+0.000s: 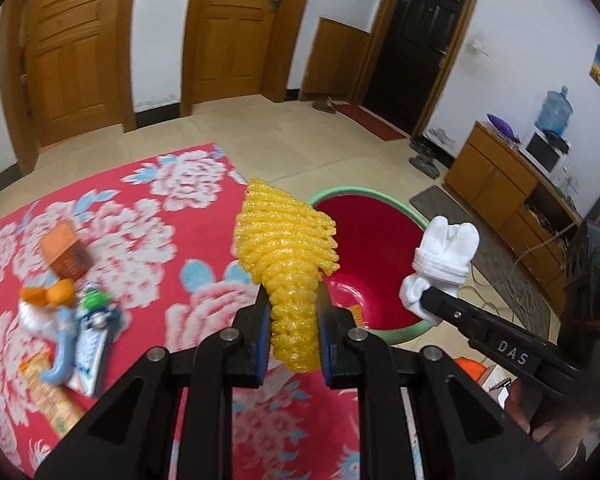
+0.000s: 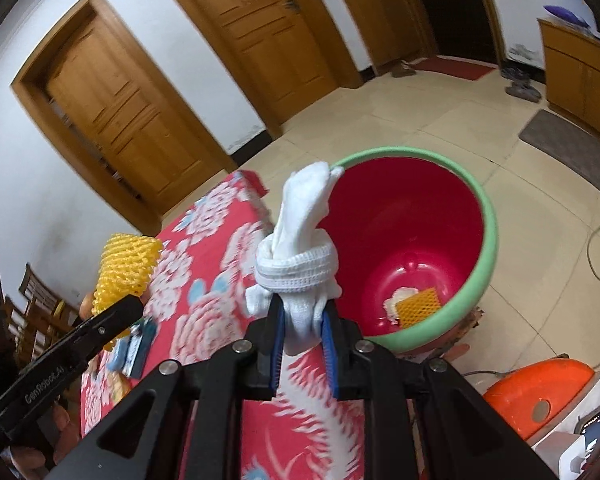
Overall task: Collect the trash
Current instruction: 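Carry foam net and socks over red bucket and release both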
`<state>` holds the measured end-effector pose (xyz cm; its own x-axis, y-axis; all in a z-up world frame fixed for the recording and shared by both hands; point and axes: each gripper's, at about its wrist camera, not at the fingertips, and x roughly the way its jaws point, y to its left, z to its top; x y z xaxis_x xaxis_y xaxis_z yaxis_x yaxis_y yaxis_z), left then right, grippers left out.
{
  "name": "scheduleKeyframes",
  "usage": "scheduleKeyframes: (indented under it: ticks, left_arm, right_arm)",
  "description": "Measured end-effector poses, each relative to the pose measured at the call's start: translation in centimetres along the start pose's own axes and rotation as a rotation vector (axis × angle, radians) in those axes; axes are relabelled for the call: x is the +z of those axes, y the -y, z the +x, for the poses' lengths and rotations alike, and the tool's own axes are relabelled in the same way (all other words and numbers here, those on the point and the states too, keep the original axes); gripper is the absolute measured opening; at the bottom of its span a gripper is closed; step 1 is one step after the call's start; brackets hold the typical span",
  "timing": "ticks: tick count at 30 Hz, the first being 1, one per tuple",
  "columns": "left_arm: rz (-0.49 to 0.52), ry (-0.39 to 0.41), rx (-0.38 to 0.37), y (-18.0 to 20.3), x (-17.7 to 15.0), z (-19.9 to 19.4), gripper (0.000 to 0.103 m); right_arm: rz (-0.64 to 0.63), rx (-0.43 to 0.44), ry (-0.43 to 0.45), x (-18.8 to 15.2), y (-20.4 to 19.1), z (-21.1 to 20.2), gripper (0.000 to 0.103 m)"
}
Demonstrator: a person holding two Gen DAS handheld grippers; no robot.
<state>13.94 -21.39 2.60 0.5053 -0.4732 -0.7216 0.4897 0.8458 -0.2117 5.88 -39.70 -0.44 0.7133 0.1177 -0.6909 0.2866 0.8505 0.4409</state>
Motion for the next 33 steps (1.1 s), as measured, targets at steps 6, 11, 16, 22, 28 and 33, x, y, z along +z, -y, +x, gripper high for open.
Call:
scheduleKeyframes:
  ticks: [6, 11, 16, 22, 28, 33]
  left_arm:
    - [0.042, -0.047, -0.034, 2.3, 0.9, 3.7, 0.019]
    - [0.063, -0.087, -0.056, 3.6, 1.2, 6.7, 0.019]
    - [0.075, -0.124, -0.064, 4.6, 1.3, 9.3, 0.019]
    - [0.069, -0.153, -0.050, 4.7, 1.4, 11.7, 0.021]
    - [0.053, -0.160, -0.029, 4.3, 1.5, 12.4, 0.032]
    - [0.047, -0.147, -0.032, 4.3, 1.7, 12.2, 0.042]
  right_arm:
    - [0.048, -0.070, -0.010, 1.1, 2.3, 1.7, 0.020]
    - [0.089, -0.122, -0.034, 1.8, 4.1, 3.6, 0.022]
    - [0.124, -0.147, -0.061, 2.2, 5.8, 5.2, 0.023]
    - [0.146, -0.157, -0.074, 2.6, 6.9, 6.2, 0.025]
    - [0.147, -0.168, -0.051, 2.5, 7.1, 6.0, 0.037]
    - [0.159, -0.154, -0.048, 2.6, 7.2, 5.8, 0.040]
